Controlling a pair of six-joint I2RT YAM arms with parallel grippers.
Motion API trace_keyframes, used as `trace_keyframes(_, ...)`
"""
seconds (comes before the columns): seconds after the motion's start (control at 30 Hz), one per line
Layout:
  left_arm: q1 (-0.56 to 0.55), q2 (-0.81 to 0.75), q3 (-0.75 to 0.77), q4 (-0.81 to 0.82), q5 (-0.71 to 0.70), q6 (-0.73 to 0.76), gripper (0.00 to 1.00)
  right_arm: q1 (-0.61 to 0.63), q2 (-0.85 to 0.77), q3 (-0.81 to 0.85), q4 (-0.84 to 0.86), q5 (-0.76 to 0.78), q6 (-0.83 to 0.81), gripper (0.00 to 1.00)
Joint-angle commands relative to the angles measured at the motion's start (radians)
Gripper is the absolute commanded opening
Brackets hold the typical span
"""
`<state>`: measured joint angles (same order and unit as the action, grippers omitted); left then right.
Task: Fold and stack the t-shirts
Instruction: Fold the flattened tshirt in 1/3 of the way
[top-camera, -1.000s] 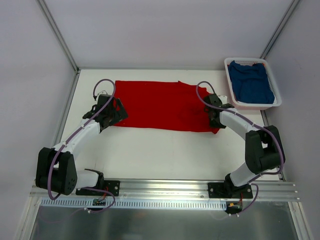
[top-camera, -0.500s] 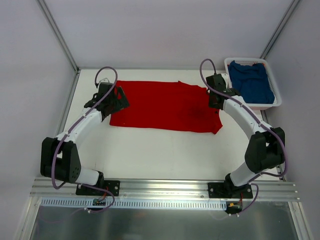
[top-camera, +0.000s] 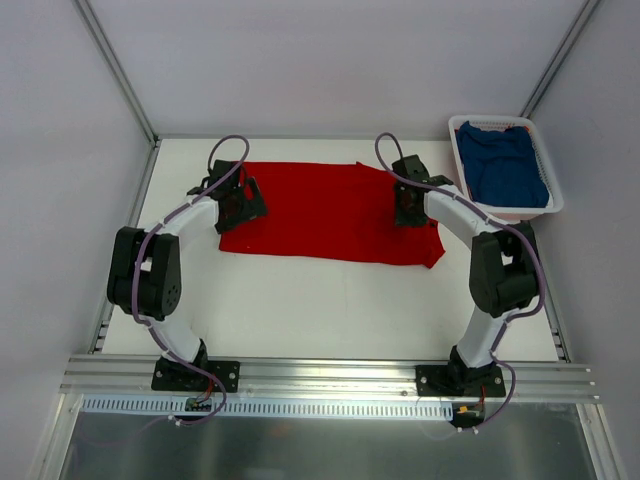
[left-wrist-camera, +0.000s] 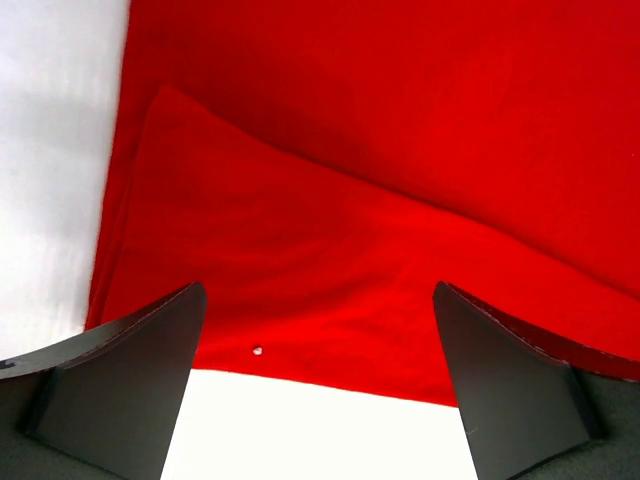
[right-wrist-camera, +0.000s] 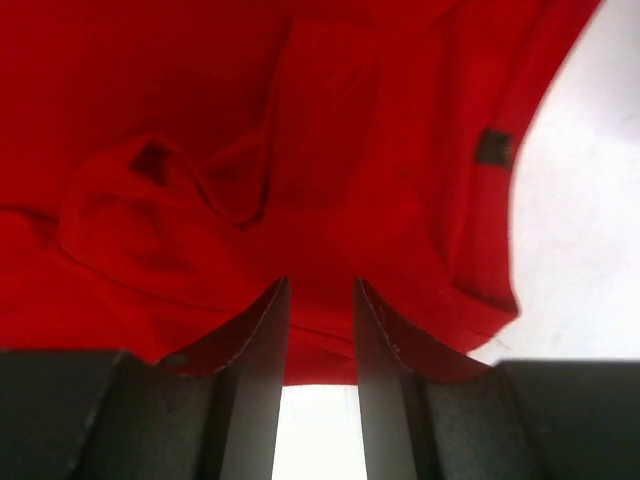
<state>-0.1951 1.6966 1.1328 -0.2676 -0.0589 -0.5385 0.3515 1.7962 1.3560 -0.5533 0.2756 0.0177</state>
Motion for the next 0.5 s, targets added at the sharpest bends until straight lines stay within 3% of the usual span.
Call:
trace_keyframes(0.0,0.003,0.026,0.048,-0.002,0.047,0.009,0.99,0.014,0.008,-0.021,0.038,-0.075,0.027,0.34)
trace_keyframes(0.47,0.003,0.138,0.082,-0.05,0.076,0.012,0.99,0.044,0.049,-0.123,0.116,-0.207,0.093,0.35)
